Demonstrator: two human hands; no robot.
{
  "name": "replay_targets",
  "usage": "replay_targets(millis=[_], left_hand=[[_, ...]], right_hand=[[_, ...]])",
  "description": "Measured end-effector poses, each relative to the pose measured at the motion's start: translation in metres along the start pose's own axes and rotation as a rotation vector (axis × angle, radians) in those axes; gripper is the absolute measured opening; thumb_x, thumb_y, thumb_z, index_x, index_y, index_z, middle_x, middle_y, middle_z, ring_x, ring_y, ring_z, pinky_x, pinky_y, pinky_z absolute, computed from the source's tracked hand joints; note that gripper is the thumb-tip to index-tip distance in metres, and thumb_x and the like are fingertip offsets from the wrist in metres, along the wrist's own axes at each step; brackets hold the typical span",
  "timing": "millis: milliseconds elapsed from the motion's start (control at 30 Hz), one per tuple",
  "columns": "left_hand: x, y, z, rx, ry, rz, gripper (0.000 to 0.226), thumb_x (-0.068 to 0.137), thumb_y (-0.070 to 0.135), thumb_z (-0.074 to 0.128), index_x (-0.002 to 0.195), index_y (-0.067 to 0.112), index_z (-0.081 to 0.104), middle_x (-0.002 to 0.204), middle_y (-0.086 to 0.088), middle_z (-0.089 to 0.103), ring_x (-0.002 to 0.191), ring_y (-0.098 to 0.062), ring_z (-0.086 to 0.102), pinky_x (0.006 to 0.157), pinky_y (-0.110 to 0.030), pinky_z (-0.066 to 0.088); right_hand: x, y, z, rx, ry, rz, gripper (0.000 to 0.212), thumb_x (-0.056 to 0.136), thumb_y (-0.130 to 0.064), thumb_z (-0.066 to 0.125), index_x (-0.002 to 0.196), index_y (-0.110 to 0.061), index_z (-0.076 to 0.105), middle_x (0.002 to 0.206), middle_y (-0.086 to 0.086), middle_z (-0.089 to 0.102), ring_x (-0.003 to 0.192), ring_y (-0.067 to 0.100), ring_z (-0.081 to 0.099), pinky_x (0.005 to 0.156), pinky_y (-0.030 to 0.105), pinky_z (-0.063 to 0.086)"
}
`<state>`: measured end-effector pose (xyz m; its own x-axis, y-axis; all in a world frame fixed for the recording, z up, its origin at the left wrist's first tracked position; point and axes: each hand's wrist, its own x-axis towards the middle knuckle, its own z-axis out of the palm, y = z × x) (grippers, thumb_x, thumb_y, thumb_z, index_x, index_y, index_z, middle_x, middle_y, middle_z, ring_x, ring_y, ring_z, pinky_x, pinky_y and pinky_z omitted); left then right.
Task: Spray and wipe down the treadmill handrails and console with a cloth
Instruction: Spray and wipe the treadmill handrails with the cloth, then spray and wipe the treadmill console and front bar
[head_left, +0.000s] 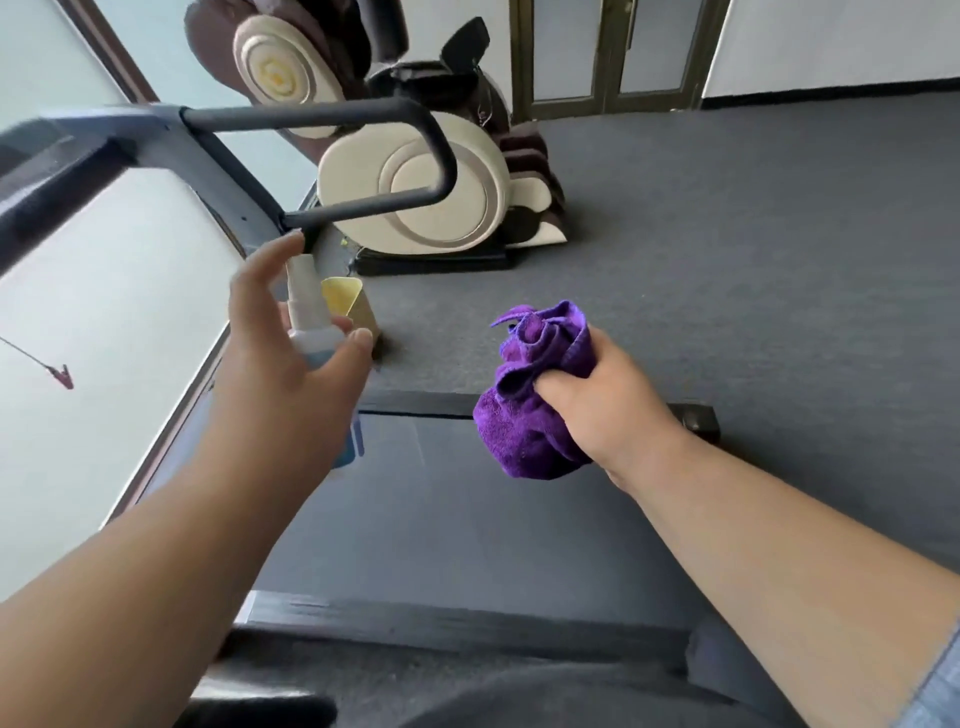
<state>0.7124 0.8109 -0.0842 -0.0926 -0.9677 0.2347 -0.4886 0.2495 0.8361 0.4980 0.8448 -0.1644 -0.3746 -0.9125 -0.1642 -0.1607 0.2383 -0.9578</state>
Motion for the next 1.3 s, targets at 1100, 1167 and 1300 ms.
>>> replay_targets(millis=[1100,1167,1300], left_hand=[[0.200,0.084,0.005,0.055,0.780,-0.691,0.071,0.089,0.019,0.064,0.129,0.063,0.026,0.094,0.007,0.064,0.069,-0.010,0.064,0.060,-0.017,0.051],[0.206,0.071,-0.008,0.056,0.784,-0.734,0.052,0.089,0.026,0.065,0.130,0.049,0.041,0.089,0.011,0.066,0.070,-0.005,0.064,0.066,-0.020,0.051],[0.220,0.031,-0.051,-0.061,0.804,-0.811,0.024,0.091,0.039,0.064,0.115,0.043,0.059,0.093,0.013,0.071,0.081,-0.009,0.069,0.080,-0.038,0.058]], right_hand=[[0.297,-0.256,0.104,-0.234,-1.294,-0.224,0.029,0.088,-0.024,0.064,0.112,-0.039,0.065,0.101,-0.010,0.074,0.097,0.011,0.070,0.094,0.046,0.056],[0.291,-0.266,0.129,-0.241,-1.342,-0.276,0.029,0.085,-0.023,0.062,0.110,-0.037,0.065,0.100,-0.007,0.073,0.097,0.014,0.069,0.092,0.046,0.056],[0.277,-0.281,0.189,-0.201,-1.448,-0.422,0.040,0.085,-0.004,0.064,0.098,-0.042,0.067,0.093,-0.015,0.073,0.088,0.001,0.068,0.077,0.015,0.053]])
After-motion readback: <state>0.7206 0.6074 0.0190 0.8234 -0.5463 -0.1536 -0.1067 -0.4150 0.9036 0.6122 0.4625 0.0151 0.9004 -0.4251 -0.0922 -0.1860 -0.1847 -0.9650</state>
